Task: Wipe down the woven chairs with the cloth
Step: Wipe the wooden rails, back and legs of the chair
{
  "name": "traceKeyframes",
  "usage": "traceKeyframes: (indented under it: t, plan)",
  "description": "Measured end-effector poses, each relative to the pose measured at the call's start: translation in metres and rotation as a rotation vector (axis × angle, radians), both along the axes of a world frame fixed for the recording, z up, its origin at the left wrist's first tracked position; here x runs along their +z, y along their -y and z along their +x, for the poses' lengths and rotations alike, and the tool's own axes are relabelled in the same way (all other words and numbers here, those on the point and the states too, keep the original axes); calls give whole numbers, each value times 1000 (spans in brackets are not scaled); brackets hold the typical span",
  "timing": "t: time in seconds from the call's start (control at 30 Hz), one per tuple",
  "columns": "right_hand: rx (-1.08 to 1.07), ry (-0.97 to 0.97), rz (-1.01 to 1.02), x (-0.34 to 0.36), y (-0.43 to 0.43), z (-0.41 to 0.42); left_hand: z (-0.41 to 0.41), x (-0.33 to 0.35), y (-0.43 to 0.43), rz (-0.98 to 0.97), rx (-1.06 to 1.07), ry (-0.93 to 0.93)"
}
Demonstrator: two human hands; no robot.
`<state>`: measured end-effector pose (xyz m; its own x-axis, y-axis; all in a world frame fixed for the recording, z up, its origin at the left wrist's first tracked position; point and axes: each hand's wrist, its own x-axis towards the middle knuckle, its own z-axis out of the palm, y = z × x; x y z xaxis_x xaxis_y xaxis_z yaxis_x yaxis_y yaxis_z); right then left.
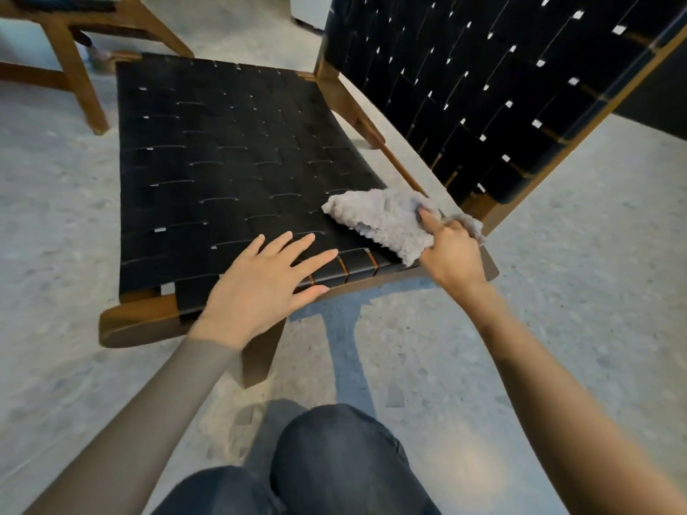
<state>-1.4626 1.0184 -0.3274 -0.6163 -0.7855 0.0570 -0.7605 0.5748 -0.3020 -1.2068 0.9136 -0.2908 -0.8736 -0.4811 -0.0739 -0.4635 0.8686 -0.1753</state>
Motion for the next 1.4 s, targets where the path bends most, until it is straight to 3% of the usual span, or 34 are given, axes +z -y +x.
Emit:
traceKeyframes:
  t: [0.17, 0.27, 0.43, 0.6, 0.7, 0.77, 0.9, 1.03, 1.1, 1.2, 1.33, 1.4]
  plan:
    - [-94, 15, -5, 0, 9, 7, -4, -11, -15, -128, 74, -90]
    - [-115, 132, -112, 3, 5, 12, -14, -22, -22, -199, 131, -127]
    - [17, 163, -197, 0, -7, 27, -31, -30, -32, -196, 195, -241]
    - [241, 5, -148, -15, -25, 36, -32, -32, -31, -207, 181, -298]
    - [189, -382, -59, -15, -22, 27, -32, -33, -31, -226, 176, -298]
    - [137, -444, 0, -11, -16, 19, -31, -33, -31, -238, 179, -305]
    - [201, 41, 260, 1, -5, 9, -32, -35, -31, -254, 182, -310]
    - [284, 391, 424, 14, -11, 7, -33, -35, -30, -258, 181, -310]
    - [323, 492, 402, 17, -19, 7, -32, -35, -30, -266, 185, -312]
    - [244, 471, 278, 6, -18, 11, -32, -36, -30, -277, 184, -333]
    - [113, 108, -49, -25, -11, 28, -30, -37, -30, -255, 166, -338]
    - [89, 17, -152, -30, -10, 33, -30, -37, -30, -241, 159, -347]
